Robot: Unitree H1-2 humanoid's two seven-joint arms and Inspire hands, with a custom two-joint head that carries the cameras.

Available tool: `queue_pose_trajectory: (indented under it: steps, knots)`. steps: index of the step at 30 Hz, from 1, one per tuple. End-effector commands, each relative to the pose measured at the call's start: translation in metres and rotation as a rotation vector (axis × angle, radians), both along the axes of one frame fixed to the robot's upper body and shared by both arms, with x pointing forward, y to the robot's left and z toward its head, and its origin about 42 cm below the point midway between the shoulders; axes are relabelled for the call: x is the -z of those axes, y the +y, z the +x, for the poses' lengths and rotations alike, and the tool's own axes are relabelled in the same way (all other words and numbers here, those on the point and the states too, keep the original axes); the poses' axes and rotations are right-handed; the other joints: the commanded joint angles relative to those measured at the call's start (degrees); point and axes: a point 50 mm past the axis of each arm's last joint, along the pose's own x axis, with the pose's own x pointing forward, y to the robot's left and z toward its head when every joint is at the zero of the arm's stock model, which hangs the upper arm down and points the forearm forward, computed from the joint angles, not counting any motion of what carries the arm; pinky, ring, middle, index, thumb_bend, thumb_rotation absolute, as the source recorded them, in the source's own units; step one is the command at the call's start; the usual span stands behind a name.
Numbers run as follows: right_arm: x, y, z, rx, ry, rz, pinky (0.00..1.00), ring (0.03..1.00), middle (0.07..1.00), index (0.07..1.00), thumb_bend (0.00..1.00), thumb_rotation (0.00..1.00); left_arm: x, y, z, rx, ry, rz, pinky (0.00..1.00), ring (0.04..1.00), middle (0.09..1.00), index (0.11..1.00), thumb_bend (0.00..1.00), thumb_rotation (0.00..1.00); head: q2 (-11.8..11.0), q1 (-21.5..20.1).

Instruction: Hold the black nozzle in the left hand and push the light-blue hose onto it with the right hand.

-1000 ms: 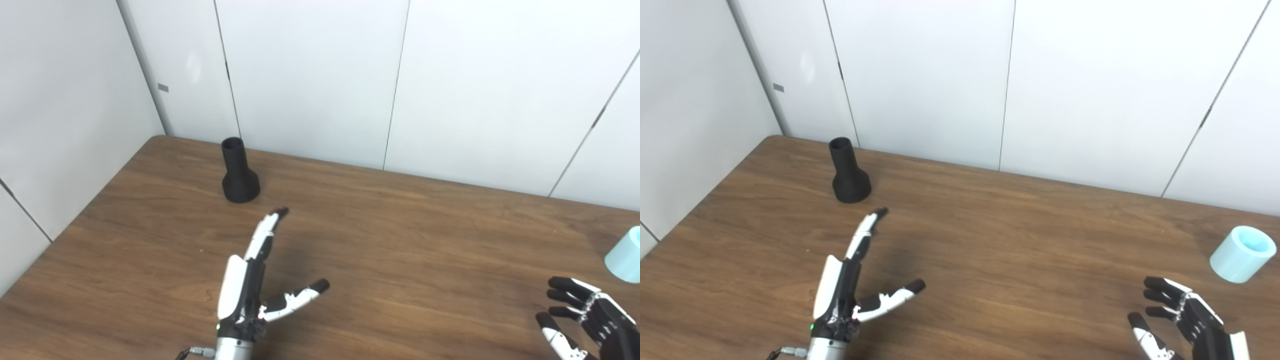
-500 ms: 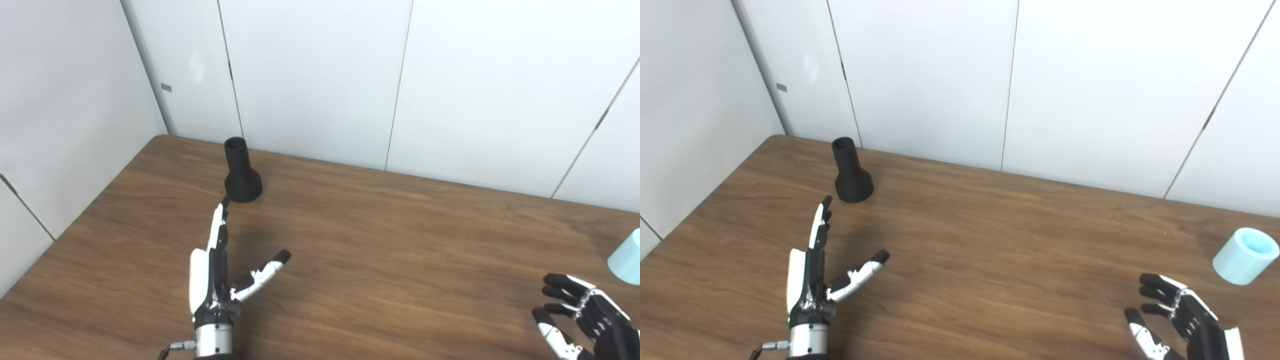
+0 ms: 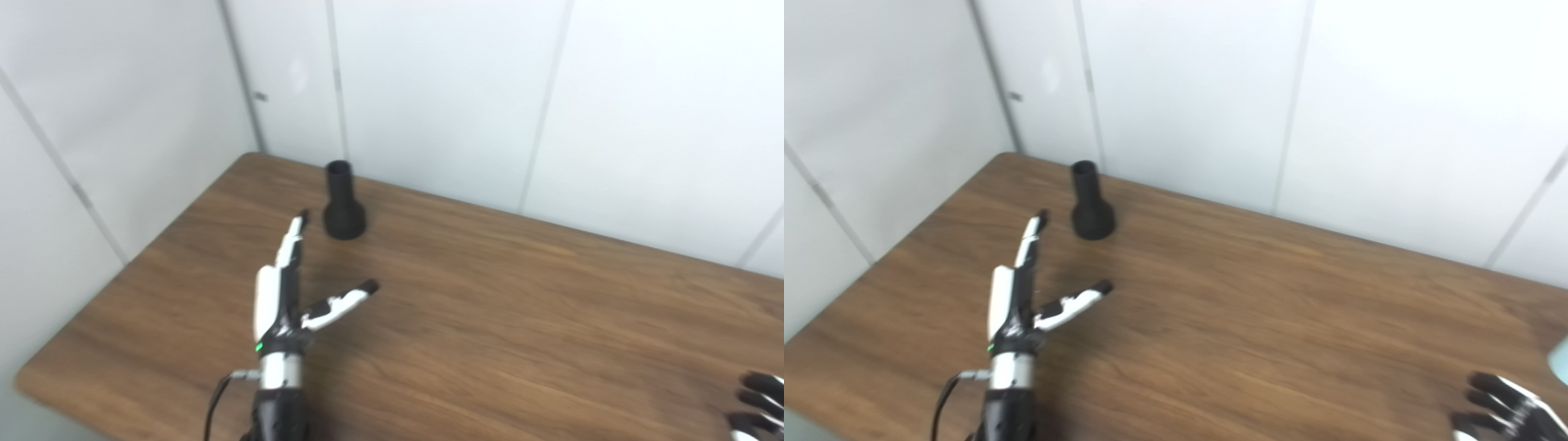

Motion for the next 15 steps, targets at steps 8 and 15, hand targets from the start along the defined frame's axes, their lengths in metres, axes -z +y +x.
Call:
queue_pose_trajectory:
  steps: [8,15]
  knots:
    - [0.000,-0.013,0.023,-0.013,-0.080,0.040,0.53,0.661,0.689,0.632,0.13,0.01,-0.027,0.021,0.025,-0.054,-0.037,-0.047,0.89,0.945,0.958,0.986,0.97,0.35,-0.46,2.72]
    - [0.003,-0.018,0.030,-0.018,-0.094,0.033,0.53,0.659,0.681,0.625,0.13,0.12,-0.020,0.034,0.031,-0.064,0.059,-0.025,0.88,0.951,0.973,0.983,1.00,0.38,-0.70,4.01]
